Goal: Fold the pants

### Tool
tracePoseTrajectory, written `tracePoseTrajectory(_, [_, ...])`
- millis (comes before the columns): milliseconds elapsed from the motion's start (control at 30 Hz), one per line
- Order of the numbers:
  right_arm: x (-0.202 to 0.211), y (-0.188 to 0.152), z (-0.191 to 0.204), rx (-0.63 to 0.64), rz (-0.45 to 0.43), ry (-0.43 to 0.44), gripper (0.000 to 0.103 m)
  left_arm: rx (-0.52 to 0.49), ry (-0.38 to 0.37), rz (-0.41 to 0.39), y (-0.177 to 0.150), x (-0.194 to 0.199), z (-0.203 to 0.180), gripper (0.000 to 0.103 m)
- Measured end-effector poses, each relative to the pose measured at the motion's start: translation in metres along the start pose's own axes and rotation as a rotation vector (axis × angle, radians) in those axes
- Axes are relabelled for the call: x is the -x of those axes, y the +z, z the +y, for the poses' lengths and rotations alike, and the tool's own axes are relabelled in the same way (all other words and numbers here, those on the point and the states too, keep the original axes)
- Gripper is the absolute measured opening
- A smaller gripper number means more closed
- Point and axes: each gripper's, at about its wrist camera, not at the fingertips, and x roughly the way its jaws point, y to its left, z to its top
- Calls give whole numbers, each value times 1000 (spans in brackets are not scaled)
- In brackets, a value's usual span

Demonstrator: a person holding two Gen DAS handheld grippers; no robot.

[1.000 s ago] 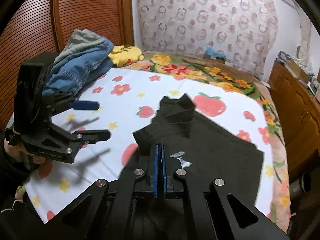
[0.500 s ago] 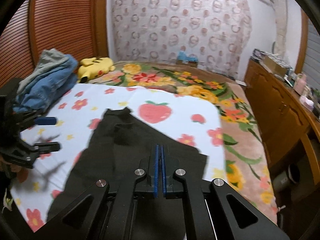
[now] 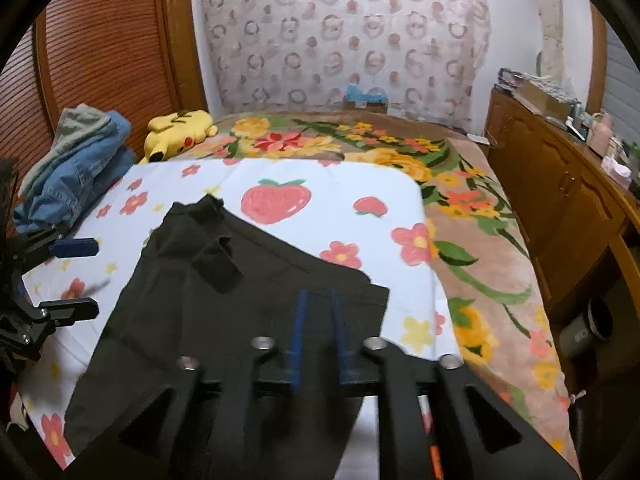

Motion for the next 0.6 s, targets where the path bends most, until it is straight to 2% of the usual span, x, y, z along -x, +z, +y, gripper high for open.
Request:
tracePoseTrajectory(133, [-11,-1,0,12,31,53,26,-1,5,23,11,-12,-1,80])
tracePoseTrajectory(267, [-13,0,-4,17,46,96,26,-11,36,44,19,-20,1,80])
tracePoseTrajectory(600, [-32,-1,-4,53,87,120,26,-23,80,73,32,-40,9,80])
